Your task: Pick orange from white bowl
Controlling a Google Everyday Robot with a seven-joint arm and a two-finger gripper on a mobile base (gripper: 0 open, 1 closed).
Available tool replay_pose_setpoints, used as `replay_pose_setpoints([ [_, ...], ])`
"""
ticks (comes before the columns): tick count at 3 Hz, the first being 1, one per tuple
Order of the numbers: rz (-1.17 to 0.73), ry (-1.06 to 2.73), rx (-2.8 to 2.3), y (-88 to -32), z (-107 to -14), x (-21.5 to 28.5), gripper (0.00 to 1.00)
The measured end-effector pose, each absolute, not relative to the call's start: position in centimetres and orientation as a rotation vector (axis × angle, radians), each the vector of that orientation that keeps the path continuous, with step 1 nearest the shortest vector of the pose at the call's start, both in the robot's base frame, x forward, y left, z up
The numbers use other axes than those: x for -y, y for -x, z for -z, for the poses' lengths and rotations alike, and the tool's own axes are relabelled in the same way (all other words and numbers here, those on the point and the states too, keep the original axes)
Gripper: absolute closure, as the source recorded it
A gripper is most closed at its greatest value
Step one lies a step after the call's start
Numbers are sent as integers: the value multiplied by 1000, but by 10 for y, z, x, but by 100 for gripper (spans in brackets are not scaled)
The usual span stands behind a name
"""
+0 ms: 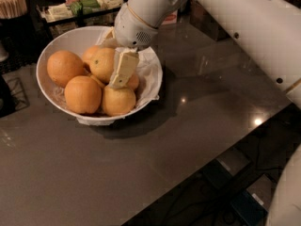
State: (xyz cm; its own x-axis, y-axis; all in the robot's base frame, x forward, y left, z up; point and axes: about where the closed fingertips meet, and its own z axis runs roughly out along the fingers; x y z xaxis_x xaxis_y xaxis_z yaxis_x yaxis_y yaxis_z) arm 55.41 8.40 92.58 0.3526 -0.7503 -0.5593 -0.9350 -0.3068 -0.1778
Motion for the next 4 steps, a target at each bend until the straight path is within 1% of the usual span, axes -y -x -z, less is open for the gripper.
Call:
replay_pose_setpoints([
  [1, -520, 2147, -1465, -554, -926, -84, 49],
  [3, -520, 2147, -1465, -554, -926, -84, 96],
  [4, -520, 2147, -1465, -554, -926, -84, 100],
])
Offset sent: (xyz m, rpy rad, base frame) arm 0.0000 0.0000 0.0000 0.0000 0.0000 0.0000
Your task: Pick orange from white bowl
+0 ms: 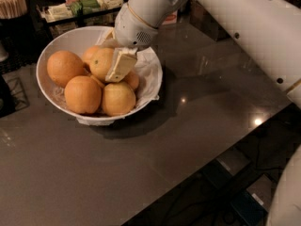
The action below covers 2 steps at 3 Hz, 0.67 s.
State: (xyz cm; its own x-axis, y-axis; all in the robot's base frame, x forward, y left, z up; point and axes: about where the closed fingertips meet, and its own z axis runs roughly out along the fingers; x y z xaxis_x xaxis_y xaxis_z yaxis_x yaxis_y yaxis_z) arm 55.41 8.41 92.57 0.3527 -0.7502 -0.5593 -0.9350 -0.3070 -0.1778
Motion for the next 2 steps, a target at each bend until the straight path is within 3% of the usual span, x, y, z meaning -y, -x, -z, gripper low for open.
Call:
replay_pose_setpoints([
  [2, -570, 2127, -1429, -557, -929, -83, 100],
])
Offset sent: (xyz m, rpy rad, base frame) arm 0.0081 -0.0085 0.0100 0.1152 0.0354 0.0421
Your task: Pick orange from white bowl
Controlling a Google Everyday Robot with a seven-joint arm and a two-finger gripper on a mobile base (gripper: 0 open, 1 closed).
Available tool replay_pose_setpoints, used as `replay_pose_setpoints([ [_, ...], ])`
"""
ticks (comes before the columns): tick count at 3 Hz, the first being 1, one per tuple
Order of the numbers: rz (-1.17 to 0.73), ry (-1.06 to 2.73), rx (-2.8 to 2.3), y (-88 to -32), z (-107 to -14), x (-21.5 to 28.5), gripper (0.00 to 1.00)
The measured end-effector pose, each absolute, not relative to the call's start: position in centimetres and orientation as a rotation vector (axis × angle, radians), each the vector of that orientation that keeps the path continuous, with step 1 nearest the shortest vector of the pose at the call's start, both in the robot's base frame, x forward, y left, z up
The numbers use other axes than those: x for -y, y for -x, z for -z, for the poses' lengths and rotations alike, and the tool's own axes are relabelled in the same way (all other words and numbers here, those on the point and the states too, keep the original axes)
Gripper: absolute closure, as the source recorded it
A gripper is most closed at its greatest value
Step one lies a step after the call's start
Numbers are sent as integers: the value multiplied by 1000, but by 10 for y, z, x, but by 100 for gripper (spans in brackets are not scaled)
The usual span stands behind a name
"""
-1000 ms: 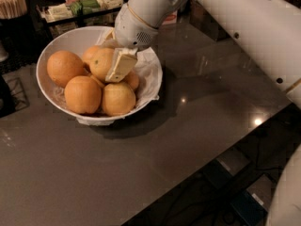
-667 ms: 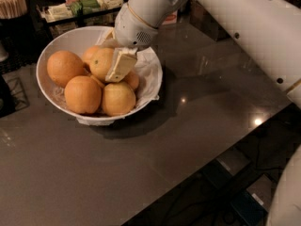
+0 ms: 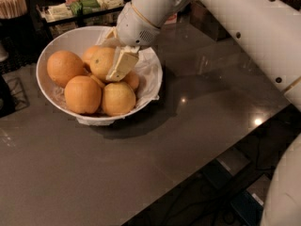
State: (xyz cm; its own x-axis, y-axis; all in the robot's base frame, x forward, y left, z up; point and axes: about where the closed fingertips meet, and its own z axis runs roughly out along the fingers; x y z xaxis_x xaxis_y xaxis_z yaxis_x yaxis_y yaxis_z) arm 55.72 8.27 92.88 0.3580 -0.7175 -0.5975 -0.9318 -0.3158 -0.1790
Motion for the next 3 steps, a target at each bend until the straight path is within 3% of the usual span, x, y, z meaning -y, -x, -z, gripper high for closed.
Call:
replay_pose_setpoints([
  [2, -672, 1912, -1281, -583, -1000, -31, 100],
  [3, -672, 1912, -1281, -583, -1000, -31, 100],
])
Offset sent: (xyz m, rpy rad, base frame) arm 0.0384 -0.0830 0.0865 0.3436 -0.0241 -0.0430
